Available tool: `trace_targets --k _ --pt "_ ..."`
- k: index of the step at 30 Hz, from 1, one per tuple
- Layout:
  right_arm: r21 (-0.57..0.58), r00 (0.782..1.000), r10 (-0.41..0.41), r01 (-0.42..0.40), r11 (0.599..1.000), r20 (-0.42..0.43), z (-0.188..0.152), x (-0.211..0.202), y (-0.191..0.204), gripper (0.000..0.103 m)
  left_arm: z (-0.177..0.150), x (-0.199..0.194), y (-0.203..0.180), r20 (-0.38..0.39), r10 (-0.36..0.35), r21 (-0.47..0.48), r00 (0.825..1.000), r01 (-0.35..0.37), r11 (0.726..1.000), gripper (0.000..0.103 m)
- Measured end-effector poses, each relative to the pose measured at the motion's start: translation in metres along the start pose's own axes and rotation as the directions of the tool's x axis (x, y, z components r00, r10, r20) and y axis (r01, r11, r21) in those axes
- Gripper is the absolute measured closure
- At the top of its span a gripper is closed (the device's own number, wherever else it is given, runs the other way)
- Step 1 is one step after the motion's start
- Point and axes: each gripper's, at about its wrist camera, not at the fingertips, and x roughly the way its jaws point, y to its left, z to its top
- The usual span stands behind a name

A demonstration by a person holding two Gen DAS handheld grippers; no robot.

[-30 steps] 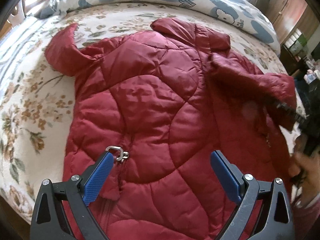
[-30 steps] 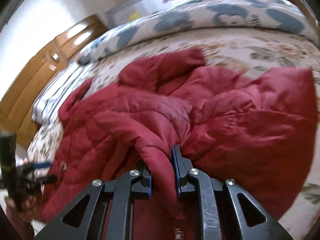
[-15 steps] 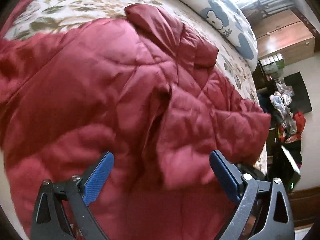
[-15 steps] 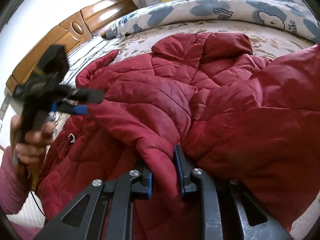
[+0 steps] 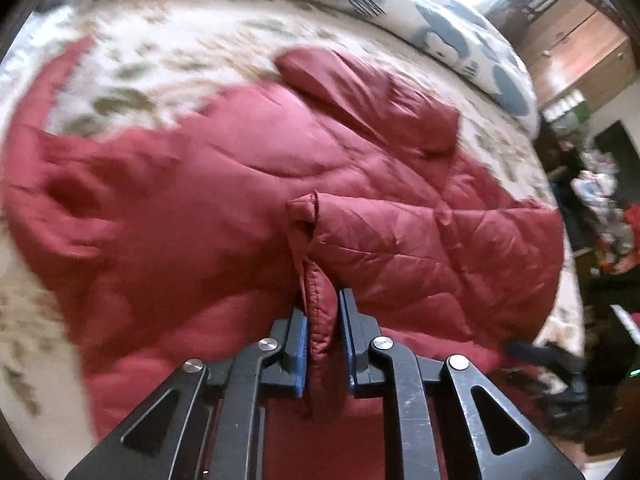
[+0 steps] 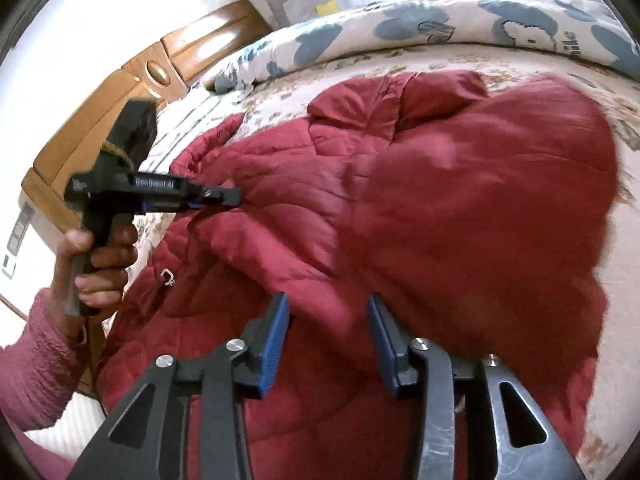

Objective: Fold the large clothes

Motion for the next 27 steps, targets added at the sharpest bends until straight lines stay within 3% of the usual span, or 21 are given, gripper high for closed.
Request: trace_targets --k 5,10,12,15,17,20,23,27 --pt "0.057 0.992 -0.095 0.091 0.994 0.081 0.01 -0.023 -0.018 0.059 0.006 -0.021 0.011 0.095 0.14 0.001 0.986 -0.14 0.99 0.09" --pt "0.145 0.964 -0.236 0.217 0.965 0.126 0.032 -0.021 -0.043 0.057 0.002 -0.017 0.001 0.139 0.251 0.015 0.958 -0.256 0.967 0.086" --pt "0.158 0.957 -0.267 0.249 0.956 0.112 0.039 -0.011 -0.051 0.054 -0.006 -0.021 -0.005 0.146 0.289 0.023 0.946 -0.296 0.955 0.078" --pt "0.161 0.954 -0.298 0.29 0.943 0.024 0.04 0.019 -0.063 0.054 -0.015 -0.033 -0.014 0.183 0.345 -0.007 0.921 -0.349 0.937 0.054" --pt "0.155 0.948 -0.317 0.314 0.937 -0.01 0.035 0.033 -0.068 0.053 -0.024 -0.052 -0.015 0.232 0.337 -0.048 0.912 -0.335 0.941 0.052" --pt "0.146 0.943 -0.332 0.328 0.933 0.004 0.028 0.04 -0.068 0.048 -0.036 -0.079 -0.026 0.304 0.207 -0.039 0.93 -0.205 0.978 0.052" --pt "0.12 0.94 -0.34 0.336 0.934 0.016 0.025 0.044 -0.065 0.041 -0.038 -0.072 -0.054 0.281 0.11 0.046 0.953 -0.128 0.991 0.052" --pt "0.096 0.932 -0.362 0.36 0.928 0.01 0.025 0.047 -0.06 0.039 -0.033 -0.036 -0.081 0.222 0.15 0.117 0.963 -0.179 0.977 0.052"
